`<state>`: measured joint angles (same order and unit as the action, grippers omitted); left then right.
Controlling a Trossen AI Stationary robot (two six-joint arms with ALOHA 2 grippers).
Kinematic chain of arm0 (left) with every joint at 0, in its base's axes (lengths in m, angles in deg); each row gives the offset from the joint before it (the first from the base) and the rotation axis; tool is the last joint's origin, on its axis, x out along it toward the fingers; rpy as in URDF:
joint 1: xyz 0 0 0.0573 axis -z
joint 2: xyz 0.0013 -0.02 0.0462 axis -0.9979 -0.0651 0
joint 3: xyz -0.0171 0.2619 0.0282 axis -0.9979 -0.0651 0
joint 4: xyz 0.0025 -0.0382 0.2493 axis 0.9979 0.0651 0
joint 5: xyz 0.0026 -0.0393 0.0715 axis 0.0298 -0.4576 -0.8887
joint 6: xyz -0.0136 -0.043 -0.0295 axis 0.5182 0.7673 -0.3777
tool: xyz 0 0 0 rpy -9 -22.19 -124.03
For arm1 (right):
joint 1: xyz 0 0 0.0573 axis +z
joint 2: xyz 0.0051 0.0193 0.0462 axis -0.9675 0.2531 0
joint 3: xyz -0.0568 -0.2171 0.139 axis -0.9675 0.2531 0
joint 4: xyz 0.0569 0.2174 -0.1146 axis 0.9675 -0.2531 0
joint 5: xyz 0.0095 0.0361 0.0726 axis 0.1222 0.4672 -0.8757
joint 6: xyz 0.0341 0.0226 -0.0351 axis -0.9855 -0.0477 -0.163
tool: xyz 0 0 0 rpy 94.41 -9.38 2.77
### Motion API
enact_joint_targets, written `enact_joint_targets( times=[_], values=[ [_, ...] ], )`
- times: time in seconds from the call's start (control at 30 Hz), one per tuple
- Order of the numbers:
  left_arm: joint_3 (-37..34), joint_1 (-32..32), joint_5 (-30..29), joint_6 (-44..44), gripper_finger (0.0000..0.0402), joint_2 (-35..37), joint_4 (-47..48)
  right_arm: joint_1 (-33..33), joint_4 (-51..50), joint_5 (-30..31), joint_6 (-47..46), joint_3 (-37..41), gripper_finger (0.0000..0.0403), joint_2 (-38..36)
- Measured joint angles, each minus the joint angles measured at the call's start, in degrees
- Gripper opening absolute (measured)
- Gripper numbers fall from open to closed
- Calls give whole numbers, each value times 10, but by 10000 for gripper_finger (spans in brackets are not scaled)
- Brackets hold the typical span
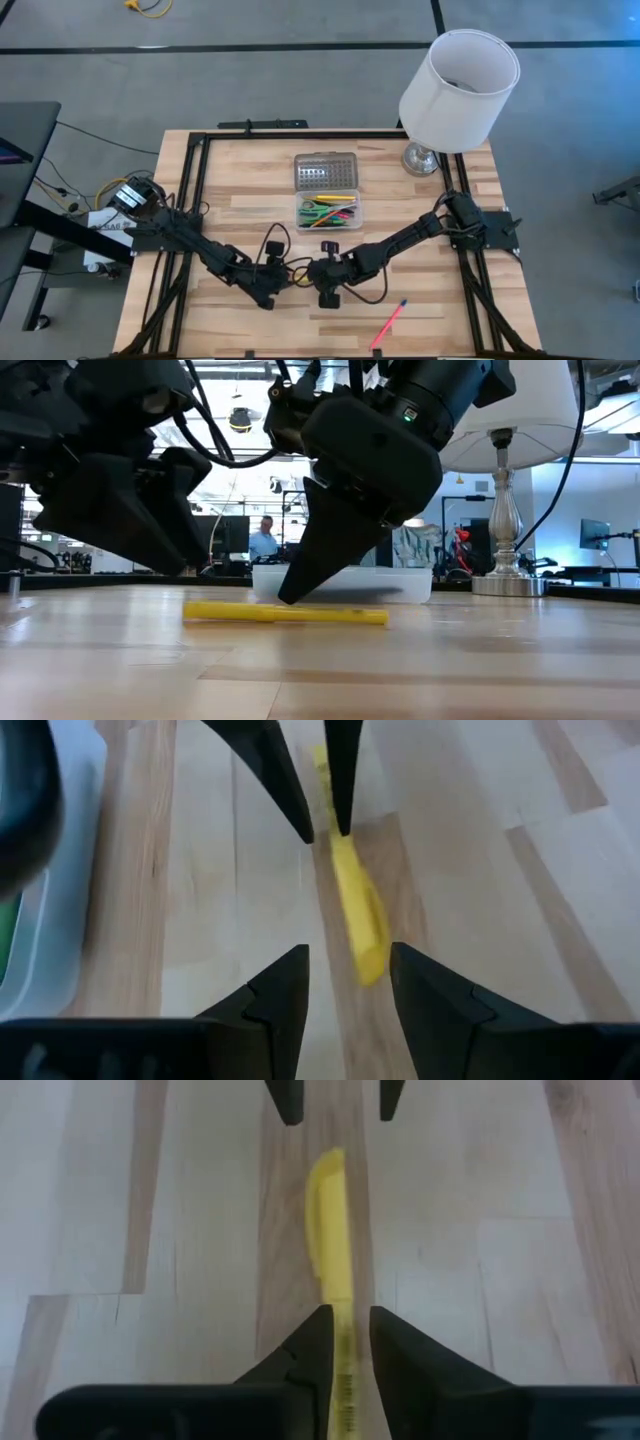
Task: Pick & place school supplies into a supply box
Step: Adjust the pink pencil
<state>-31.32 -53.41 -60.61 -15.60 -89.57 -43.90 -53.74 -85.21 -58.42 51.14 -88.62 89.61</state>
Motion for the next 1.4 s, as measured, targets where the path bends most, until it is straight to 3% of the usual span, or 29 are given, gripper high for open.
enact_joint_targets(
  times=[0.37, 0.7, 1.0, 1.4],
  values=[
    [-1, -14, 3, 6, 138, 0, -20, 20, -75, 0, -22, -2, 105, -13],
    [-2, -14, 43, -24, 138, -5, -72, 72, -110, 39, -28, -1, 109, -67],
    [6, -41, 68, -116, 138, -116, -232, 131, -195, 48, -128, -1, 109, -90],
    [19, -92, 148, -53, 138, -132, -252, 242, -278, 127, -308, -1, 108, -89]
  ],
)
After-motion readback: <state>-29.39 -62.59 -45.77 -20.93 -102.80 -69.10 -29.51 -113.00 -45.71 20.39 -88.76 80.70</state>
